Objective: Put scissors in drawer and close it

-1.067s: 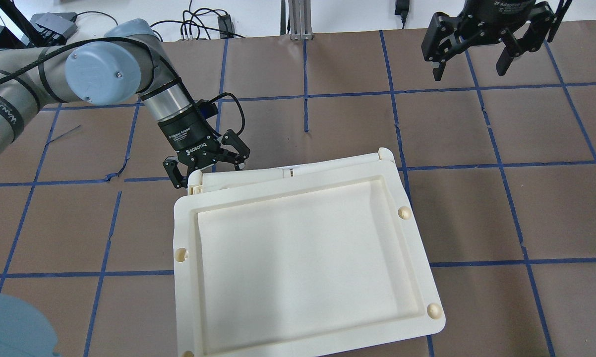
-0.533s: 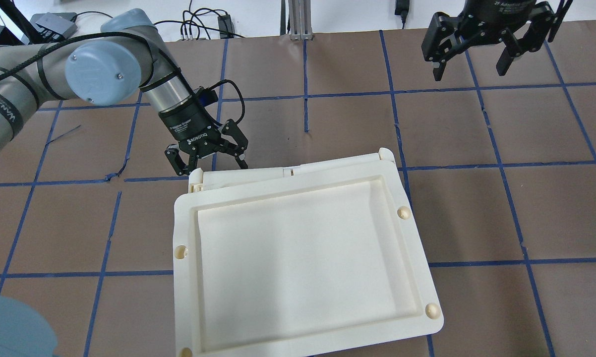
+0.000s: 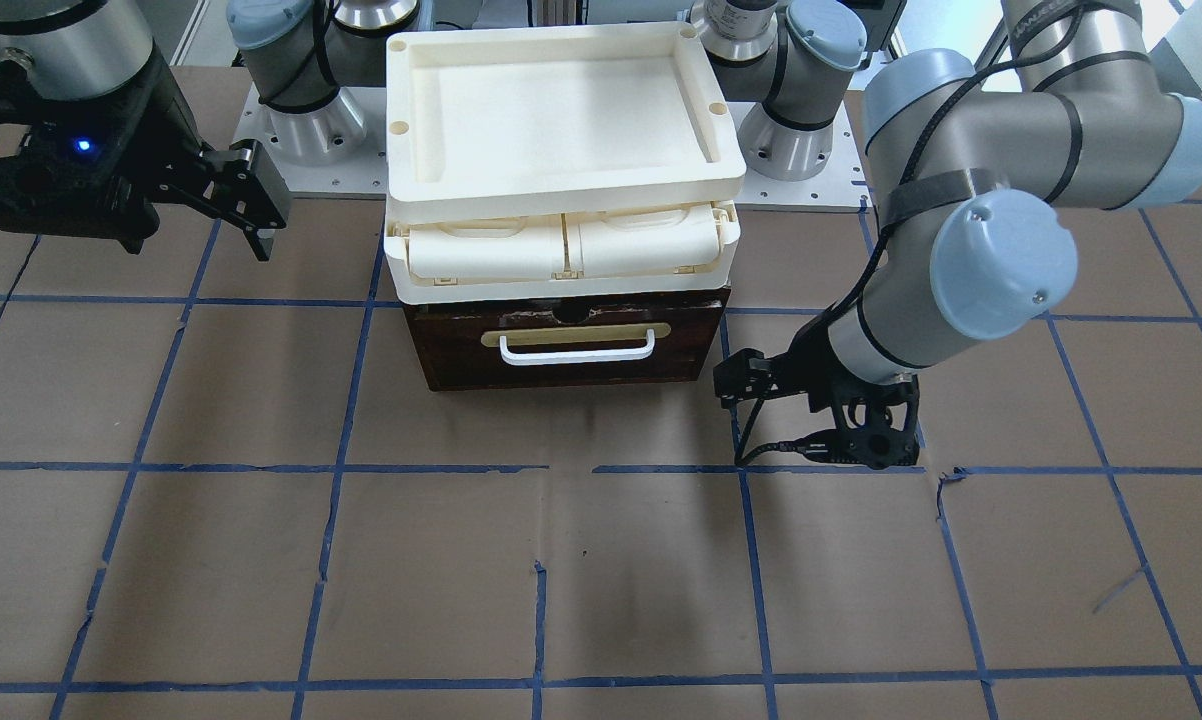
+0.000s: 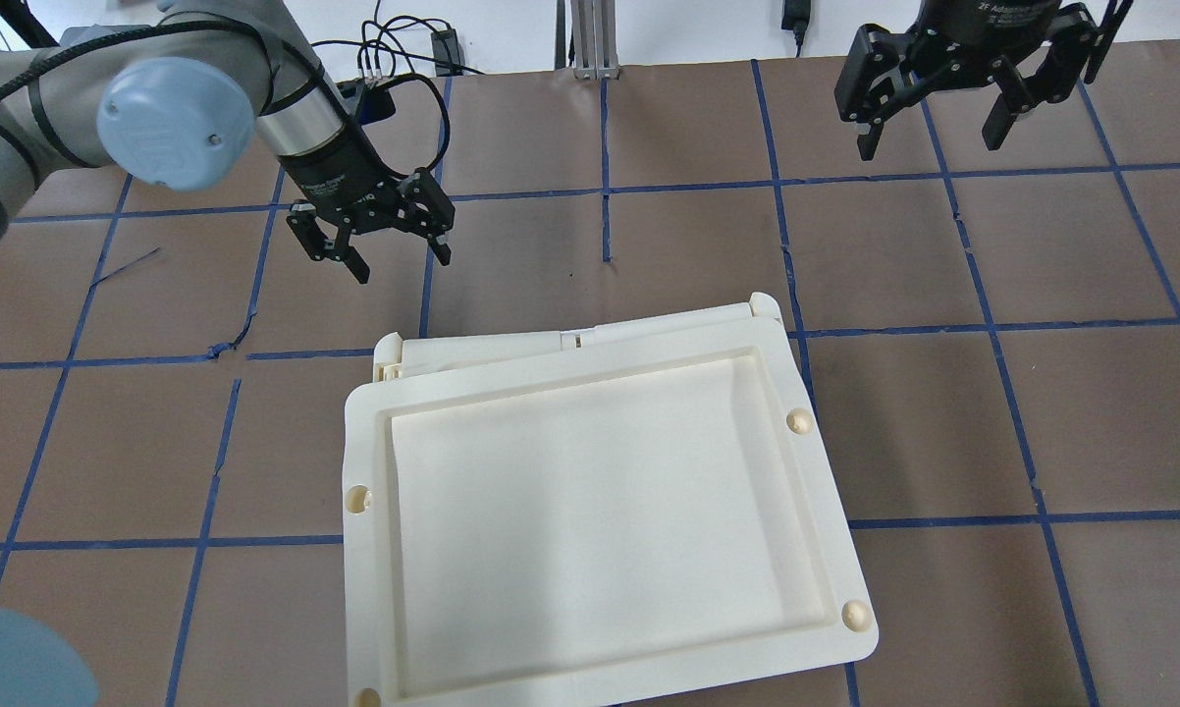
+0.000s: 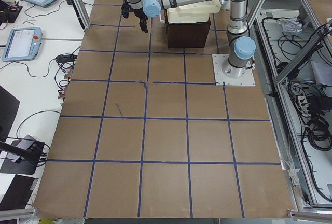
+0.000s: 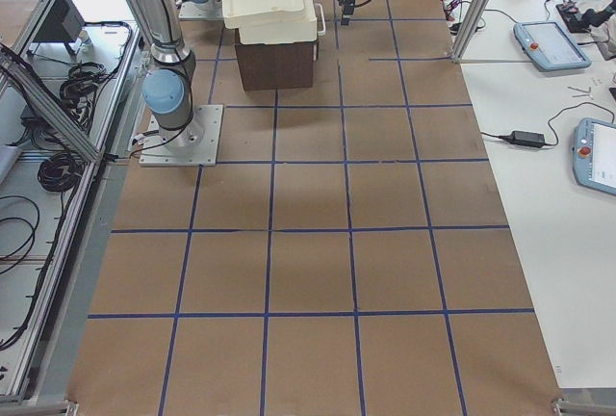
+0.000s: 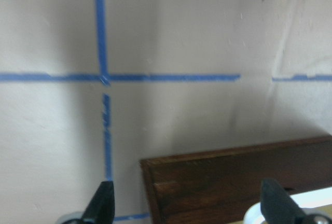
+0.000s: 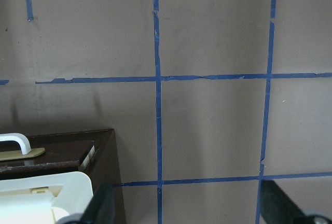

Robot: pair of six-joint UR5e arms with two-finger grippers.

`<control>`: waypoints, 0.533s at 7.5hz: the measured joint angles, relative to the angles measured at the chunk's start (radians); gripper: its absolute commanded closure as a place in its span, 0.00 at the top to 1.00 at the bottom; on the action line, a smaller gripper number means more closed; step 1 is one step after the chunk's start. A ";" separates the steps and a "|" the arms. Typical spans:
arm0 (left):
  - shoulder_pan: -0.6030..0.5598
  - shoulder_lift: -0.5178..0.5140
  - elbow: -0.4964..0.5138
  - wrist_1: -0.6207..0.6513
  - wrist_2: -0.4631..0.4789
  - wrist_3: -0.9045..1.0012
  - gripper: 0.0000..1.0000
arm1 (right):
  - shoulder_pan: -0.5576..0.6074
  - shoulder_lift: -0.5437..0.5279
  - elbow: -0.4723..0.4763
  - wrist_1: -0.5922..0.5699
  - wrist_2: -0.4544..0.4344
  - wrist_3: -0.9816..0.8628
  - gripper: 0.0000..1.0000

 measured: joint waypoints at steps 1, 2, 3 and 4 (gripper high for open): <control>0.019 0.034 0.013 0.001 0.044 0.022 1.00 | 0.000 0.000 0.000 0.000 0.000 0.000 1.00; 0.036 0.081 0.012 -0.007 0.065 0.032 1.00 | 0.001 0.000 0.000 0.000 0.000 0.000 1.00; 0.046 0.116 0.008 -0.022 0.073 0.035 1.00 | 0.001 0.000 0.000 -0.001 0.000 0.000 1.00; 0.049 0.134 0.001 -0.036 0.076 0.034 1.00 | 0.002 -0.001 0.000 -0.001 0.000 0.000 1.00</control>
